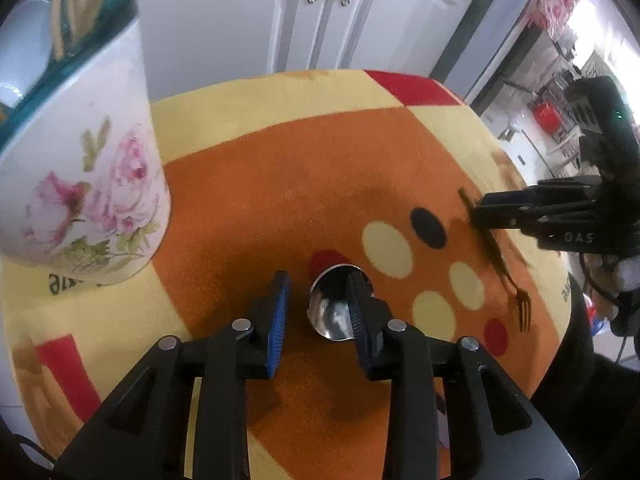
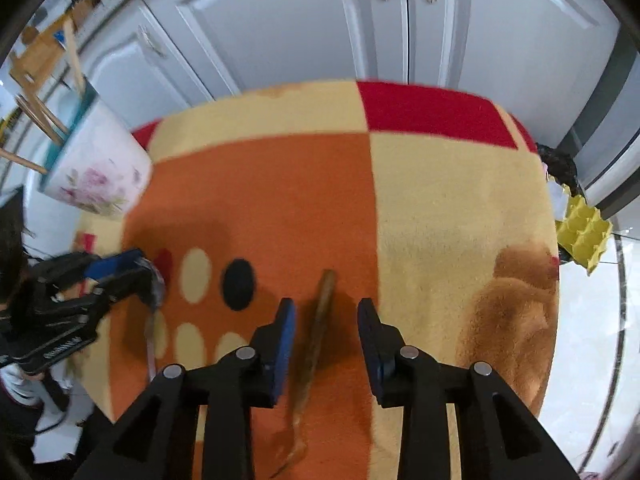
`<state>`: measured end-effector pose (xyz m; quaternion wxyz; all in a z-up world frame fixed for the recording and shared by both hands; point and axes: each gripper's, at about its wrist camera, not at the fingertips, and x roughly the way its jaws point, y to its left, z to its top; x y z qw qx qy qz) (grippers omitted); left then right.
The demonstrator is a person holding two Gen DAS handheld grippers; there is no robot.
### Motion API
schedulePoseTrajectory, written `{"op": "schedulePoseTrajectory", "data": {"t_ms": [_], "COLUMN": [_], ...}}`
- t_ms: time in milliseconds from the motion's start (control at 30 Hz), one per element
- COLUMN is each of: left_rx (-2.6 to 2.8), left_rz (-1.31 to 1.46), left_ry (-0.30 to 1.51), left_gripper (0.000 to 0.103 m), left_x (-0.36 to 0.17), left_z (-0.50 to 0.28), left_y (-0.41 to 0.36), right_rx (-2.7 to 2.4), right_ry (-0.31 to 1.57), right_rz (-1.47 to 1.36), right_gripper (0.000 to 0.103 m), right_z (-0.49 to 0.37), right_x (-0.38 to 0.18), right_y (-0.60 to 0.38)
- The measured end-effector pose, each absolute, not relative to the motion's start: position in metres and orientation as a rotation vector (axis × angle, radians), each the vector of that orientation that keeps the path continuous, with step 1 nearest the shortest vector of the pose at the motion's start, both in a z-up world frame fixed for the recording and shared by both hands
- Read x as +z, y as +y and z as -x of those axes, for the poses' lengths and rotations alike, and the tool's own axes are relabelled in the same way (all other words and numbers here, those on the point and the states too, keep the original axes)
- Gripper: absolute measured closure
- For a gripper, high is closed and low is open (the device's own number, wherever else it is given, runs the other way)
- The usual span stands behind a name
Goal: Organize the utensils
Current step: 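Grasp the metal spoon with the left tool while the right tool grasps the small wooden-handled fork, then lift the spoon and fork with both tools and carry them above the floral holder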
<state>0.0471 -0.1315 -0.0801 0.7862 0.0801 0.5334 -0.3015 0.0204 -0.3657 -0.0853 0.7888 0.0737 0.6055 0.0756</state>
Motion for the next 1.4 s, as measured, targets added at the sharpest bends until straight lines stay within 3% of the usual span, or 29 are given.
{"op": "schedulePoseTrajectory", "data": {"t_ms": [33, 67, 133, 200, 633, 1400], "left_rx": [-0.656, -0.662, -0.682, -0.703, -0.614, -0.491], "left_rz": [-0.168, -0.166, -0.175, -0.179, -0.103, -0.051], "left_ry": [1.151, 1.15, 1.151, 1.141, 0.986, 0.864], "left_gripper": [0.075, 0.075, 0.088, 0.097, 0.101, 0.101], "left_x": [-0.081, -0.081, -0.081, -0.078, -0.022, 0.033], "left_z": [-0.047, -0.047, -0.045, -0.042, -0.017, 0.016], "left_y": [-0.132, -0.133, -0.138, -0.141, -0.105, -0.044], "right_rx": [0.175, 0.184, 0.189, 0.203, 0.355, 0.434], "right_ry": [1.323, 1.297, 1.273, 1.251, 1.104, 0.925], "right_rz": [-0.153, -0.126, -0.089, -0.073, -0.243, -0.185], "right_gripper": [0.074, 0.085, 0.095, 0.095, 0.097, 0.097], "right_z": [-0.023, -0.024, -0.029, -0.032, -0.008, 0.027], "right_x": [-0.09, -0.089, -0.091, -0.092, -0.022, 0.054], "right_y": [-0.361, -0.356, -0.346, -0.339, -0.344, -0.296]}}
